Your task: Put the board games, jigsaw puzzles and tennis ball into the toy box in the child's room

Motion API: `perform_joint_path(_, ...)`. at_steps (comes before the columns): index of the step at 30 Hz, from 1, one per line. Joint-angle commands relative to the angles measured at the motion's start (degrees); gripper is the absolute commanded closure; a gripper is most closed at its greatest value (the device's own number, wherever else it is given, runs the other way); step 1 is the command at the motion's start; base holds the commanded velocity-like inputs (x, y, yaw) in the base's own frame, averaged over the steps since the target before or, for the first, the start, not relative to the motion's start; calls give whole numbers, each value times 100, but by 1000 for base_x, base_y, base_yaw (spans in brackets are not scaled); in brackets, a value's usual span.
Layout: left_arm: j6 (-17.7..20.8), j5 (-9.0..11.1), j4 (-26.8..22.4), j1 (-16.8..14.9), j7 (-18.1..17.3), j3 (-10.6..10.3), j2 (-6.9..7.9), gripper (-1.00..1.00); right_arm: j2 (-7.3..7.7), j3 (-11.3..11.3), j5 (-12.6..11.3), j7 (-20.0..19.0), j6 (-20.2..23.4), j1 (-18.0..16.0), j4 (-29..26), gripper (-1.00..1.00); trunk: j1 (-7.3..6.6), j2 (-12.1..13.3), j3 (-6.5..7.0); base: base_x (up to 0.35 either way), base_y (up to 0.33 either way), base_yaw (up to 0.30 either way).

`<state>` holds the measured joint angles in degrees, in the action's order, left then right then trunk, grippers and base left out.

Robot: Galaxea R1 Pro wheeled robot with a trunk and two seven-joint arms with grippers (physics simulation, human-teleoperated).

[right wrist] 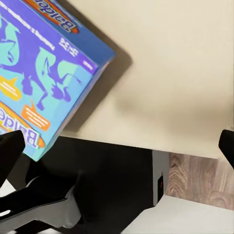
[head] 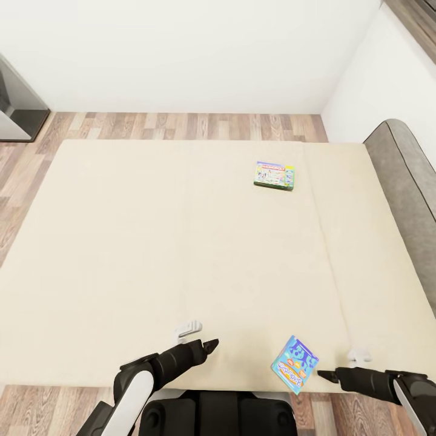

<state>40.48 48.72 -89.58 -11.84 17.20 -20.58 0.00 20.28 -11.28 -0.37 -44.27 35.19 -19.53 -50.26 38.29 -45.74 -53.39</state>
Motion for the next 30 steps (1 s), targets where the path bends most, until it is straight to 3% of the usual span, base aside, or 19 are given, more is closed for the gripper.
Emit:
perform_joint_path(1, 13, 60, -7, -2, 55, -3, 0, -100, -2, -12, -4, -21, 42, -1, -5, -100, 1, -4, -3, 0, 0, 0)
perform_joint_path(7, 13, 59, -7, -2, 55, -2, 0, -100, -36, -3, -1, -10, 27, 42, -3, -100, 1, -4, -3, 0, 0, 0)
perform_joint_path(19, -371, 93, 298, 119, 63, -28, 37, -100, -427, 380, 105, 335, 426, -345, -283, -100, 1, -4, -3, 0, 0, 0)
perform_joint_path(30, -379, 93, 298, 119, 63, -28, 37, -100, -783, 380, 105, 335, 653, -699, -283, -100, 1, -4, -3, 0, 0, 0)
